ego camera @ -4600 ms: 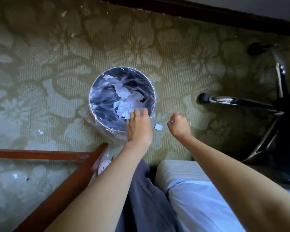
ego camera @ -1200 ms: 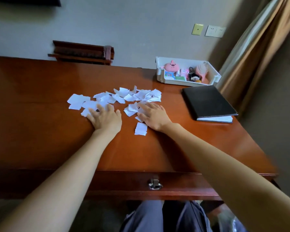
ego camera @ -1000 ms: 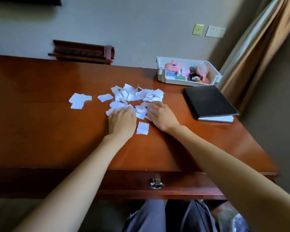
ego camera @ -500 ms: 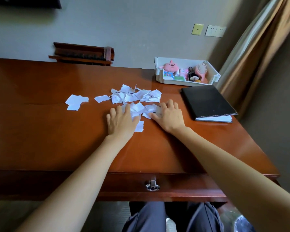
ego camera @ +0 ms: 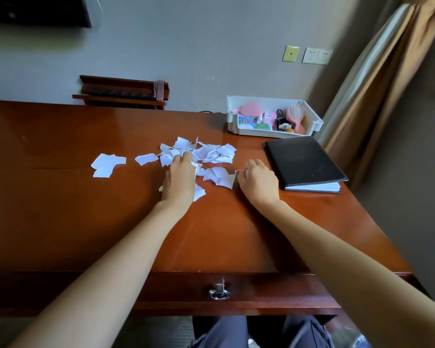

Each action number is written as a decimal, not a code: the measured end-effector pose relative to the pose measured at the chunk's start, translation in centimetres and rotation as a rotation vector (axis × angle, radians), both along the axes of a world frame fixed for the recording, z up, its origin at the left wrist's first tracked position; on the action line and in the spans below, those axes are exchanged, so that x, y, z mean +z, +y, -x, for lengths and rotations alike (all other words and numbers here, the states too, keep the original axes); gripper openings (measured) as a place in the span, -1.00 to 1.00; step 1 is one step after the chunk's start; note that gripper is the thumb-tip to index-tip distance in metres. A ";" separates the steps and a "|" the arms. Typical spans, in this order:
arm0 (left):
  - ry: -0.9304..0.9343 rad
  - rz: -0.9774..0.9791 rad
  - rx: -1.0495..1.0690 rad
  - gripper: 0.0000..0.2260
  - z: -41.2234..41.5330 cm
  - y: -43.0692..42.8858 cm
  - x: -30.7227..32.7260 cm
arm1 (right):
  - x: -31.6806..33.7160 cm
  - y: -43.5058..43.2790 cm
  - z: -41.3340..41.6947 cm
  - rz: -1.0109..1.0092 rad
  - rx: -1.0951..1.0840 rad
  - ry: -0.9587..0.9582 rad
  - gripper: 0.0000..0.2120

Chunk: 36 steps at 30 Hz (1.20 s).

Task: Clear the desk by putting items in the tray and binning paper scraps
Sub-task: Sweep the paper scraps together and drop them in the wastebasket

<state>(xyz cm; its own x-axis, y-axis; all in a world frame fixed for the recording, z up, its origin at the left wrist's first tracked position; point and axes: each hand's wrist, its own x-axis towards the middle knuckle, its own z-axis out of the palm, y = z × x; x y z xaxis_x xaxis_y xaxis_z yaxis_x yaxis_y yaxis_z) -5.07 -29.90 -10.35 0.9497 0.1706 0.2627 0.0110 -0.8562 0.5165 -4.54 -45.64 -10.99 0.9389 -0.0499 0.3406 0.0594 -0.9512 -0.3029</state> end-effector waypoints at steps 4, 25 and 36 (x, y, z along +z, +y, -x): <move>-0.115 0.083 -0.056 -0.72 -0.5 -0.8 1.4 | 1.0 -0.8 -0.2 -0.204 -0.063 0.003 -0.81; -0.259 0.416 -0.265 -0.79 4.7 -14.5 6.2 | 5.1 -11.6 5.0 -0.760 -0.300 -0.308 -0.78; -0.073 0.601 -0.674 -0.85 13.7 -32.4 3.9 | 1.1 -28.4 16.3 -0.788 -0.630 -0.392 -0.82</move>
<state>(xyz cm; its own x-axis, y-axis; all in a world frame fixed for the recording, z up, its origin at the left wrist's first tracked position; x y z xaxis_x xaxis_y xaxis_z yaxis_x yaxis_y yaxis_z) -18.81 -62.32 -6.49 0.8825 -0.2874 0.3724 -0.4452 -0.2548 0.8584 -20.83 -74.07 -9.86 0.5005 -0.8216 0.2728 -0.1457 -0.3906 -0.9090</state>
